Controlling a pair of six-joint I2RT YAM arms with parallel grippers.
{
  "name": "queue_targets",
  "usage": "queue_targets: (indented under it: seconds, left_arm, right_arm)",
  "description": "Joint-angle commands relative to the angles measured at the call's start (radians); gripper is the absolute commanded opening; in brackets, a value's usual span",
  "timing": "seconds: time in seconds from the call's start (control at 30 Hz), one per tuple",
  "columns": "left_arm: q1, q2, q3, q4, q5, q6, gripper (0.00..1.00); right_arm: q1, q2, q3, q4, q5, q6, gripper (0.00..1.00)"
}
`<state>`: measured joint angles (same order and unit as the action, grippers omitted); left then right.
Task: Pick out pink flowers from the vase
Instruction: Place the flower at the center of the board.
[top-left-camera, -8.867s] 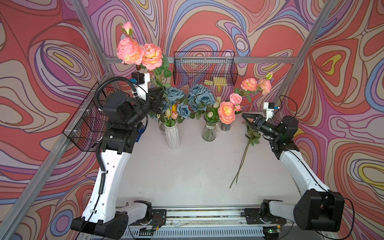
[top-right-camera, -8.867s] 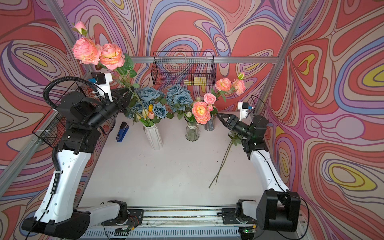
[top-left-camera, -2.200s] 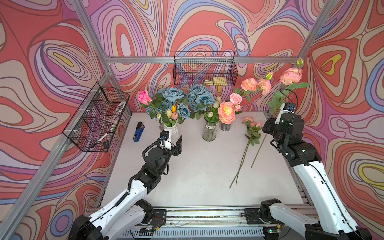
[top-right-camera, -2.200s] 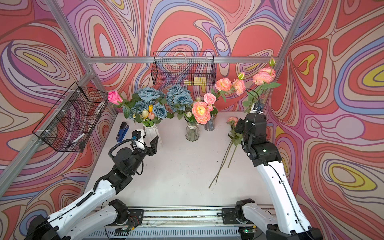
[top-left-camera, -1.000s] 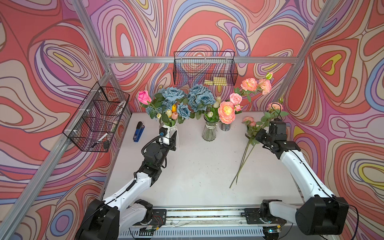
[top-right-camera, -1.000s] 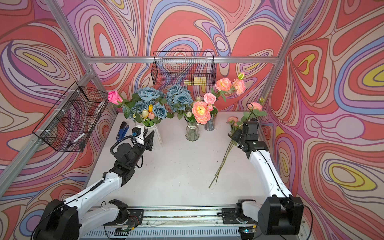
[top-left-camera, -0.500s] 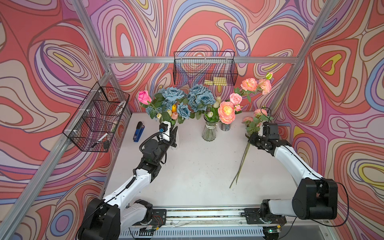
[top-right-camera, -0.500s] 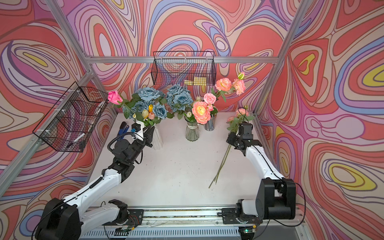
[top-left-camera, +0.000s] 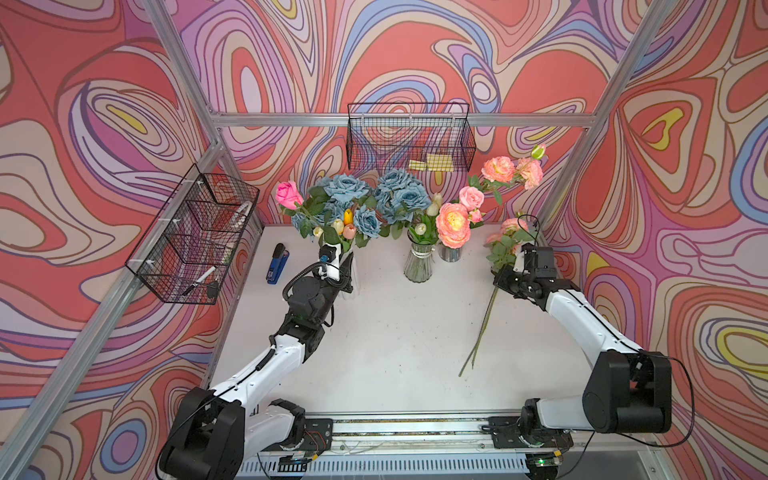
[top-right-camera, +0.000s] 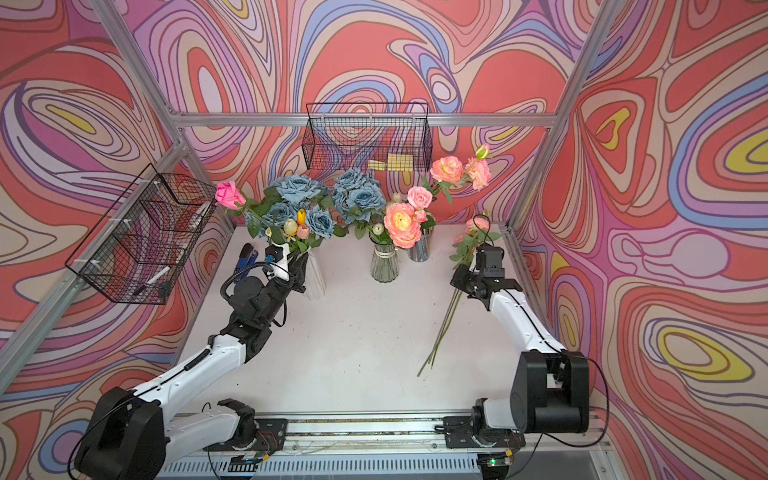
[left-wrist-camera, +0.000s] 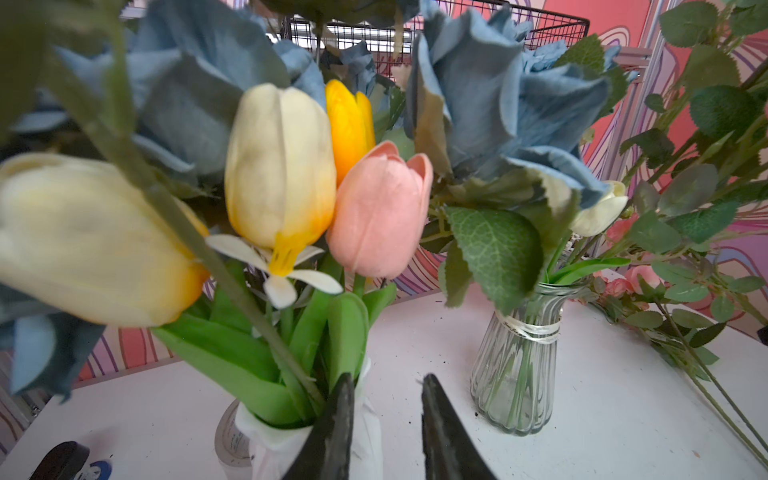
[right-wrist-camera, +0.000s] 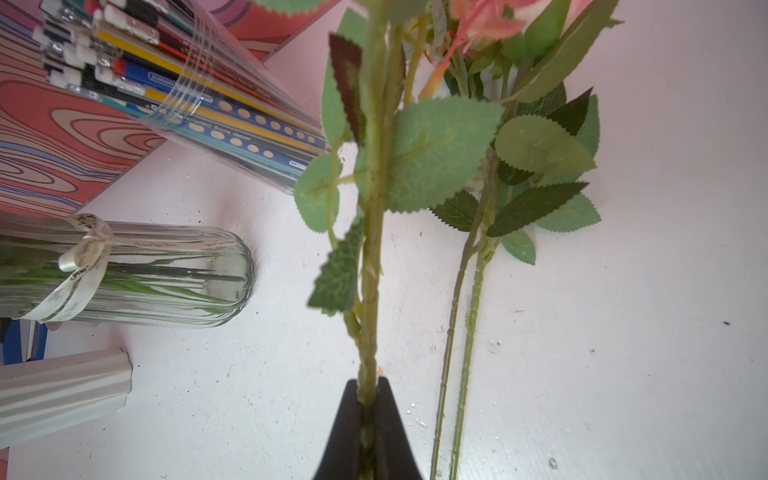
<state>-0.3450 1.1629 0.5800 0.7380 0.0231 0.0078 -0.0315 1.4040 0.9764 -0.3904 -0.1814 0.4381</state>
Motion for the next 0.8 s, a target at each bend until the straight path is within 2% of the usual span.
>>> queue_targets:
  seconds: [0.0,0.57,0.77]
  left_arm:
    - [0.008,0.028,0.023,0.060,-0.064,0.024,0.30]
    - [0.015,0.173,0.105,0.132,-0.058,0.038,0.28]
    - [0.026,0.186,0.111,0.139,-0.052,0.031,0.23]
  right_arm:
    - [-0.005,0.024,0.022,0.024,-0.019,-0.010,0.00]
    - [-0.004,0.115,0.041,-0.004,0.021,-0.027,0.00]
    - [-0.004,0.189,0.065,-0.043,0.028,-0.036,0.00]
